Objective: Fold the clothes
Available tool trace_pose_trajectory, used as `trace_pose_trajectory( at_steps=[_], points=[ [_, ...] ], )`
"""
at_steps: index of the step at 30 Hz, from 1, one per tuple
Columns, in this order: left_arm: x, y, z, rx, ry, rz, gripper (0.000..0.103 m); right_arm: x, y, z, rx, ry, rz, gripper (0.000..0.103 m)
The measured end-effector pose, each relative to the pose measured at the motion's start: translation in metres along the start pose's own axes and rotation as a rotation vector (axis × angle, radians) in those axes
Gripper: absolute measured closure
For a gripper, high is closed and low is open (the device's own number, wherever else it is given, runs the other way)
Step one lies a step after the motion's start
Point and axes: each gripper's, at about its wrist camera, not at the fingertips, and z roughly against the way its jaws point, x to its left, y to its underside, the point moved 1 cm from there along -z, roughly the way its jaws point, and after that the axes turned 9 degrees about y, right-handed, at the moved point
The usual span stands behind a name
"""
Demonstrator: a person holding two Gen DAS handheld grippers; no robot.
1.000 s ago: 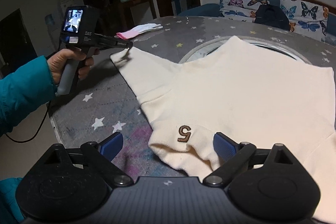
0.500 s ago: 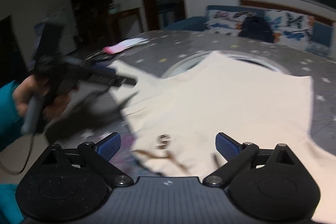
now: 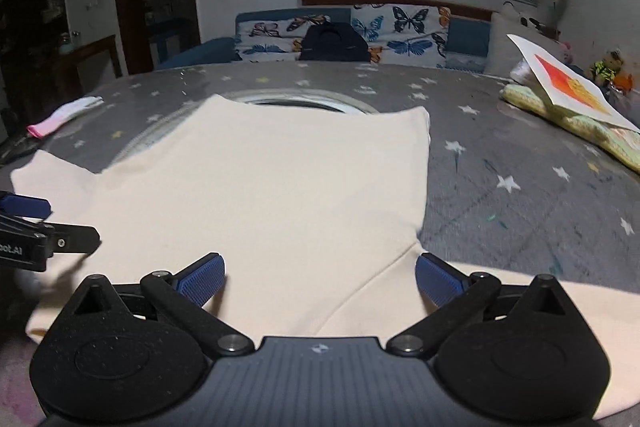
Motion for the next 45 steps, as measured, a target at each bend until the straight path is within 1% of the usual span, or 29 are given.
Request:
trace_pose_trajectory(
  at_steps=[2, 6, 45],
  points=[
    [-0.0011, -0.0002, -0.0027, -0.001, -0.002, -0.005, 0.0, 0.0041, 0.0002, -0.0016, 0.002, 0.01, 0.016, 0.0],
    [-0.004, 0.001, -0.0052, -0.009, -0.006, -0.018, 0.0, 0.0061, -0.0005, -0.0039, 0.01, 0.012, 0.02, 0.0],
    [-0.0074, 0.0017, -0.0073, -0.008, -0.036, 0.013, 0.0, 0.006, 0.0, -0.0033, 0.012, 0.006, 0.014, 0.0]
  ],
)
